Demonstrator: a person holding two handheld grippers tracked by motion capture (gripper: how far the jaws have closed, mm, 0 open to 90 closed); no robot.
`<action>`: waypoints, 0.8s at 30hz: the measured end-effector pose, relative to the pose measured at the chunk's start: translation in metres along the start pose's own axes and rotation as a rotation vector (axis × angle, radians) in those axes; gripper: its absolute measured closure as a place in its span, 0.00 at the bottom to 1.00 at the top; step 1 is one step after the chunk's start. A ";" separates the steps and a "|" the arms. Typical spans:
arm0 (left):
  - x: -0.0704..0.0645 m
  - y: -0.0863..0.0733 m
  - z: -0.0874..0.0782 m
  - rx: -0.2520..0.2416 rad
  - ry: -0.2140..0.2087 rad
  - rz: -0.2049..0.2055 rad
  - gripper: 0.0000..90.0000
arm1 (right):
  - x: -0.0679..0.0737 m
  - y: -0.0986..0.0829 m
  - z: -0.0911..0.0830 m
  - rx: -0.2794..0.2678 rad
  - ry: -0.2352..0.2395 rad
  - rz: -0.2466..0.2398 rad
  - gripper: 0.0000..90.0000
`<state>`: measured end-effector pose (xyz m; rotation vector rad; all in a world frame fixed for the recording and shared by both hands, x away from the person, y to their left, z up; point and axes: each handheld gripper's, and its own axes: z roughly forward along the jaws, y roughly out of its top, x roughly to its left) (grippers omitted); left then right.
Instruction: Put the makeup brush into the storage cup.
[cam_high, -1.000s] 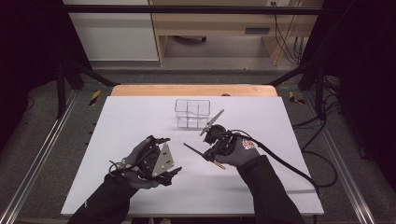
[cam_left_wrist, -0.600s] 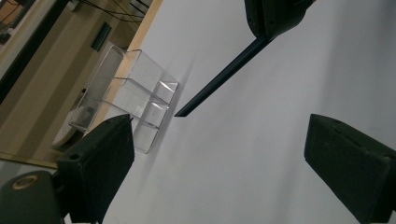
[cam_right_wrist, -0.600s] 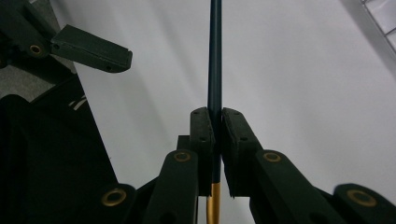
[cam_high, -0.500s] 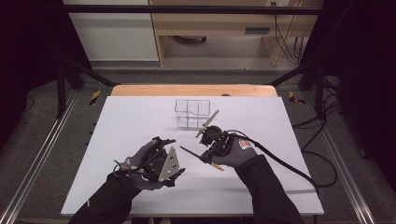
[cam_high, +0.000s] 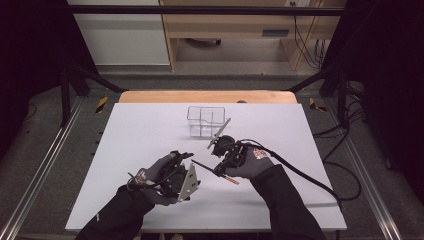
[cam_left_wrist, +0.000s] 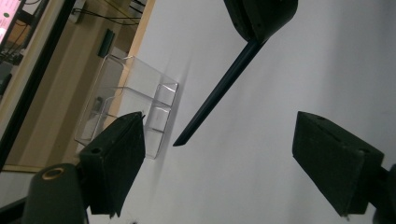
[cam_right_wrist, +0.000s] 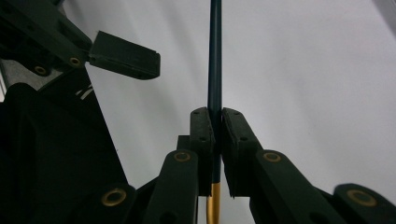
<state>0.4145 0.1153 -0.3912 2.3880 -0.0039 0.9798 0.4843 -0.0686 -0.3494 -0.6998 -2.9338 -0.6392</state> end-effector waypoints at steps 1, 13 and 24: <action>0.000 0.001 0.000 0.002 0.002 0.010 0.19 | 0.000 0.001 0.000 0.003 -0.002 -0.002 0.93; -0.008 0.005 0.005 0.003 0.006 0.083 0.34 | 0.006 0.005 0.004 0.019 0.017 -0.015 0.93; -0.014 0.007 0.009 -0.001 0.026 0.152 0.54 | 0.007 0.006 0.007 0.041 0.030 -0.013 0.93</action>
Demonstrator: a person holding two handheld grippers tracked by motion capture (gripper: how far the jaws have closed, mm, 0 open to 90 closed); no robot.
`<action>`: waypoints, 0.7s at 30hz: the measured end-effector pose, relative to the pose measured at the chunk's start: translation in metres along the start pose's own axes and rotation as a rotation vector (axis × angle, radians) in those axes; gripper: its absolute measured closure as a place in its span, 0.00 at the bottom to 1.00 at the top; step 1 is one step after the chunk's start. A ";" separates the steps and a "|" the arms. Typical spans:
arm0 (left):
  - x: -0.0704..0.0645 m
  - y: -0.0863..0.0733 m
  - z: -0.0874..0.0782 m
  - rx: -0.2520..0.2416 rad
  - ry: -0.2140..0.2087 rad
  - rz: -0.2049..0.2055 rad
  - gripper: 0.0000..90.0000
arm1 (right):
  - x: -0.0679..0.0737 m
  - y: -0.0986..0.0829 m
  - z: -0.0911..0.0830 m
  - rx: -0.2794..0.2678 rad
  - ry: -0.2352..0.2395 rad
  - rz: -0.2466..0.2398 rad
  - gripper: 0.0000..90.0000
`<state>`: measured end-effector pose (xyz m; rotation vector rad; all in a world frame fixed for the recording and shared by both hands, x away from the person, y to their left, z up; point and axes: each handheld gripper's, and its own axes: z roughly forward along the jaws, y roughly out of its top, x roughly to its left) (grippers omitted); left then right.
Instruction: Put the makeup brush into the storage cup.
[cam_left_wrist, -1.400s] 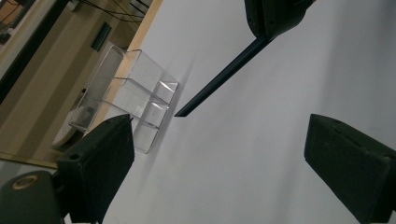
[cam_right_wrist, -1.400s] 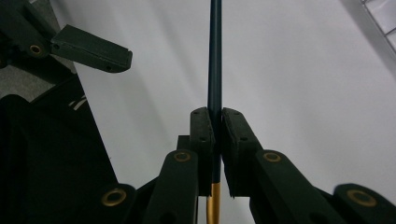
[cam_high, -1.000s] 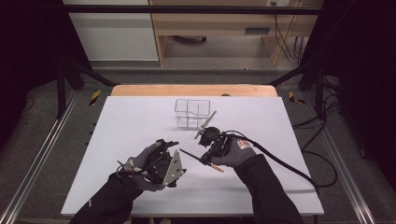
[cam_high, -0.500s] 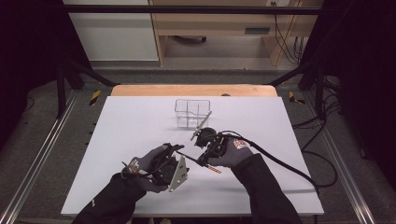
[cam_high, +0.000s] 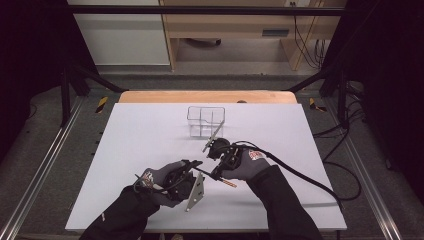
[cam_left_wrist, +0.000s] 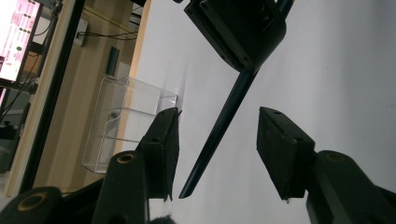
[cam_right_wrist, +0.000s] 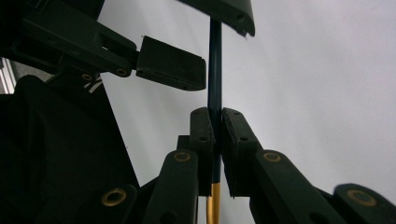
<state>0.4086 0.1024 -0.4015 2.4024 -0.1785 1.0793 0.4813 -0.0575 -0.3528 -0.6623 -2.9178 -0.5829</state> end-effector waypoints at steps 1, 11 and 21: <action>-0.001 0.000 0.001 0.001 0.000 0.004 0.56 | 0.000 0.000 0.001 0.002 0.001 -0.002 0.93; -0.005 0.003 0.004 0.005 -0.010 0.044 0.71 | 0.002 0.000 0.001 0.015 0.007 0.003 0.93; -0.005 0.006 0.003 0.004 -0.011 0.076 0.83 | 0.003 0.000 0.001 0.015 0.010 -0.001 0.93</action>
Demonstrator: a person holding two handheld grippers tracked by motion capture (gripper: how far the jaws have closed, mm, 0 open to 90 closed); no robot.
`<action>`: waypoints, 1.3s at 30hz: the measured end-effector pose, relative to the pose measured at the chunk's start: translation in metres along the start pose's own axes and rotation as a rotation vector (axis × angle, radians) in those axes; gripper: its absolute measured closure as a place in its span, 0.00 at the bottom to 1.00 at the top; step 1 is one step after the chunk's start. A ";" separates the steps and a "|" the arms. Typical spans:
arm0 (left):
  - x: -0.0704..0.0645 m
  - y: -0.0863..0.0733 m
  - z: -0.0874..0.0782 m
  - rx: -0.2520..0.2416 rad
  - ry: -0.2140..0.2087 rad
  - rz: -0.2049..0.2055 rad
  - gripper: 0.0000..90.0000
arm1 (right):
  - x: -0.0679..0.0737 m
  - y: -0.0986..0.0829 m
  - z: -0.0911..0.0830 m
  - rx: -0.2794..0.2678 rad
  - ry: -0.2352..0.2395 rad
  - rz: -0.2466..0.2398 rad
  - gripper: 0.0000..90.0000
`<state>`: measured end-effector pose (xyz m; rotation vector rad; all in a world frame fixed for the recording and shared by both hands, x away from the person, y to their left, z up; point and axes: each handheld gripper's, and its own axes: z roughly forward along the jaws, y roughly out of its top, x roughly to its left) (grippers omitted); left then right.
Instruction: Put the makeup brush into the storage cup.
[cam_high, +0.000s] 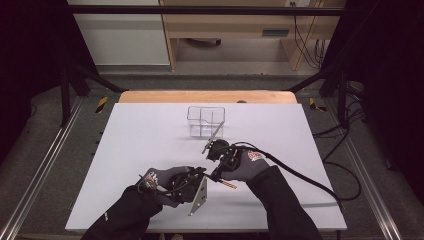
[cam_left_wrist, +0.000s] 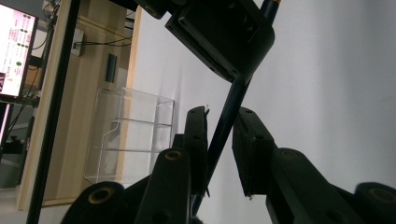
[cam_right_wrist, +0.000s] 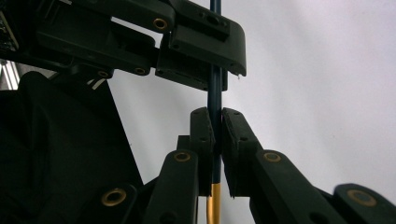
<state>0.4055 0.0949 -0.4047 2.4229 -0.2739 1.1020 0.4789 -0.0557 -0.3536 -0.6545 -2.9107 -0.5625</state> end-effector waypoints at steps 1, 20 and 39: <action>0.000 0.000 0.000 0.000 -0.002 0.001 0.84 | 0.000 0.000 0.000 -0.003 0.000 -0.002 0.93; -0.004 0.000 0.002 0.026 -0.027 0.039 0.92 | 0.000 0.000 -0.002 -0.029 -0.011 -0.019 0.92; 0.000 -0.019 -0.002 0.081 -0.032 -0.050 0.93 | -0.013 -0.013 -0.037 -0.304 -0.168 0.048 0.57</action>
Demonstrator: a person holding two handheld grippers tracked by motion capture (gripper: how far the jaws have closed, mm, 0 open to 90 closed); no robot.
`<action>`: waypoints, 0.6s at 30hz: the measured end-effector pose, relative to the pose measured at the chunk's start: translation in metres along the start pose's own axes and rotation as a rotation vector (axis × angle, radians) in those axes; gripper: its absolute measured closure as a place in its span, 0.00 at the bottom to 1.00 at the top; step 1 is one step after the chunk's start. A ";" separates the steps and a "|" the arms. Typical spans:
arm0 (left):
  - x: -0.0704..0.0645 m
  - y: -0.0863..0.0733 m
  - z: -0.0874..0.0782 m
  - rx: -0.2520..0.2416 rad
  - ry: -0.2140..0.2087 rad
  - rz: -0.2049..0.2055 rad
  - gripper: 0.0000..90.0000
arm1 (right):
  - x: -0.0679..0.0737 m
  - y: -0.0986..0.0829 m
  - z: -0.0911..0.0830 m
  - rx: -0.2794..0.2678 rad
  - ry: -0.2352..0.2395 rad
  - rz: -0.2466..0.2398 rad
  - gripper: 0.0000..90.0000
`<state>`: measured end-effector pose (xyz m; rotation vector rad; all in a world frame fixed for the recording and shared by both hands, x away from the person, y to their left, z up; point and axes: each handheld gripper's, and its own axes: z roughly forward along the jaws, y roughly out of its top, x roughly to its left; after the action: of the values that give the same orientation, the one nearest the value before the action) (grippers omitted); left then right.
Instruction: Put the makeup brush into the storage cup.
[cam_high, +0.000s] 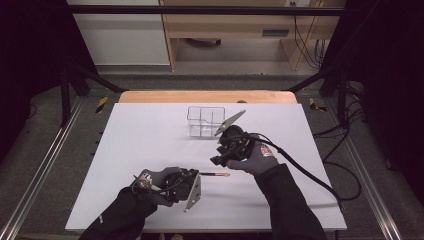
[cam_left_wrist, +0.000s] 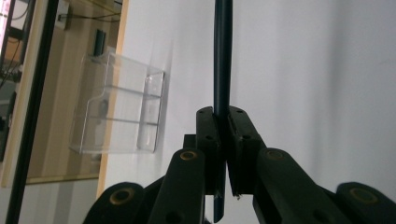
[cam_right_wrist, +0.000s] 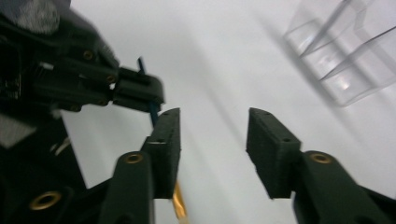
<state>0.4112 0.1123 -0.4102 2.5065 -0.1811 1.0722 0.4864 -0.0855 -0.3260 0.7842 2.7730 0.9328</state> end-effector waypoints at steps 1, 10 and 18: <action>0.000 -0.003 0.000 0.007 0.000 -0.008 0.93 | -0.002 -0.001 -0.003 -0.027 -0.015 0.011 0.53; 0.002 -0.024 -0.004 0.019 0.006 -0.144 0.93 | -0.015 -0.019 -0.022 -0.170 -0.107 0.056 0.38; 0.001 -0.038 -0.005 -0.010 0.018 -0.298 0.93 | -0.018 -0.035 -0.026 -0.241 -0.147 0.084 0.30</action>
<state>0.4188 0.1488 -0.4186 2.4157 0.1868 0.9671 0.4801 -0.1323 -0.3272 0.8942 2.4613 1.1466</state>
